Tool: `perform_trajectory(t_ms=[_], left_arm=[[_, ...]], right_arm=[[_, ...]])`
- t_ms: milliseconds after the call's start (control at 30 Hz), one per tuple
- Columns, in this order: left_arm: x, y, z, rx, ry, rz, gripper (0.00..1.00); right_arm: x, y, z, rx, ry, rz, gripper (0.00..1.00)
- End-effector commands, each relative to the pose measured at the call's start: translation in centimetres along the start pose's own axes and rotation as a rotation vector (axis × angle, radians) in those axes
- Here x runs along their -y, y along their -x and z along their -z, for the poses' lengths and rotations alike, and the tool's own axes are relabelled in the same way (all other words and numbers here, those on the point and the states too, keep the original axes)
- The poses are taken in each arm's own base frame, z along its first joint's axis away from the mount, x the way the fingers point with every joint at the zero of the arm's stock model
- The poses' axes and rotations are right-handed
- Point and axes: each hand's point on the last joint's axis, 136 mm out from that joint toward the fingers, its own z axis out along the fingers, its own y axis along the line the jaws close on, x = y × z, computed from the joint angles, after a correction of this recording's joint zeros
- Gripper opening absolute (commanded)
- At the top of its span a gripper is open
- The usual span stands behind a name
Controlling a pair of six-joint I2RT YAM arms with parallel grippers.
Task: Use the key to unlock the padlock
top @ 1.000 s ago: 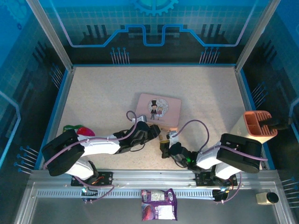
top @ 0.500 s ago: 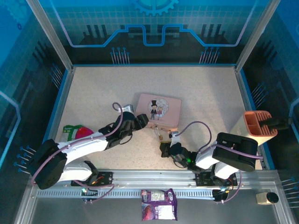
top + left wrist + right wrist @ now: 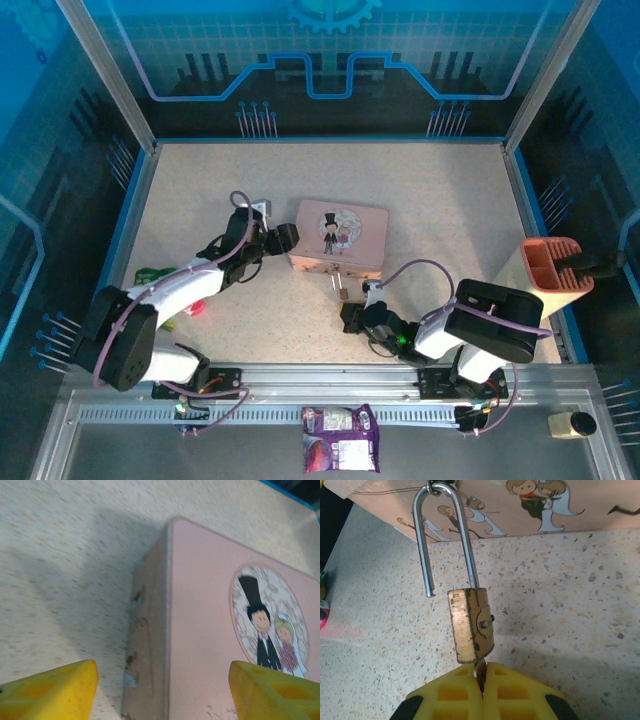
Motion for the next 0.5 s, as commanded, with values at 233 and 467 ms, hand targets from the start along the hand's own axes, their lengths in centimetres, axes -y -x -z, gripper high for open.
perform_trajectory(t_ms=[233, 467], left_arm=[[4.5, -2.3, -1.8, -0.113, -0.197, -0.038, 0.68], [4.9, -4.1, -1.9, -0.129, -0.185, -0.032, 0.67]], right_arm=[[5.4, 0.7, 0.1, -0.039, -0.218, -0.004, 0.0], [6.5, 0.6, 0.4, -0.101, -0.268, -0.044, 0.22]])
